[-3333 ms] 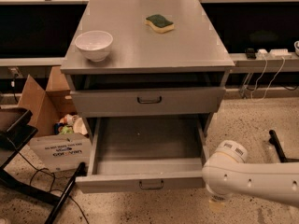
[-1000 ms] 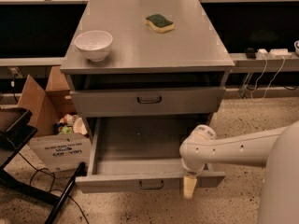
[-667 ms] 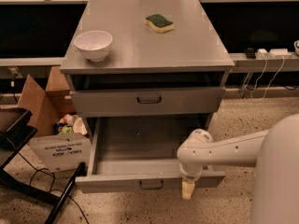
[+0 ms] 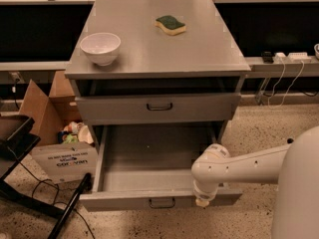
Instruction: Open middle drawer
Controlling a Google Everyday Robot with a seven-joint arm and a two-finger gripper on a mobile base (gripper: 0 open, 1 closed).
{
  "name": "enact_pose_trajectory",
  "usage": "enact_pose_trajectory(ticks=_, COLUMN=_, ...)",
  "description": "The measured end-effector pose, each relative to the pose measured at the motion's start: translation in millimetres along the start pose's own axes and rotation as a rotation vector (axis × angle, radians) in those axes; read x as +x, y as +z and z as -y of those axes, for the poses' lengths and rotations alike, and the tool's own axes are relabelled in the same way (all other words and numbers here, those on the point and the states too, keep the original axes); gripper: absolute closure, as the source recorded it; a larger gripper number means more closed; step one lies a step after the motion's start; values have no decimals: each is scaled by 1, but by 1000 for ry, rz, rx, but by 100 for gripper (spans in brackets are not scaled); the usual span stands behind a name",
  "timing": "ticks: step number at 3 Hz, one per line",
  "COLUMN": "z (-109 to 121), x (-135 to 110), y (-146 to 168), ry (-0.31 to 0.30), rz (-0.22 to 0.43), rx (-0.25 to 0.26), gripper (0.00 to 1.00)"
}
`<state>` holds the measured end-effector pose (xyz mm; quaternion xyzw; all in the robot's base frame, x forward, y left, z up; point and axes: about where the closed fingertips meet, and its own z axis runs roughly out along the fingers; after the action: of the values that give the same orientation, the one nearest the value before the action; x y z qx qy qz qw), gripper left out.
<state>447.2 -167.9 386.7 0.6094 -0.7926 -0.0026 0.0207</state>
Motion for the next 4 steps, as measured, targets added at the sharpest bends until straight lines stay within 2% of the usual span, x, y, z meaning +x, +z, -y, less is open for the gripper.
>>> enact_pose_trajectory(ticks=1, z=1, x=0, y=-2, ry=0, rz=0, rx=0, gripper=89)
enact_pose_trajectory(ticks=2, z=-10, x=9, y=-3, ry=18, rz=-7, rx=-9, gripper=100)
enact_pose_trajectory(ticks=3, z=-10, x=8, y=-3, ry=18, rz=-7, rx=-9, gripper=100)
enact_pose_trajectory(ticks=4, z=-20, x=14, y=-2, ry=34, rz=-7, rx=-17, gripper=100)
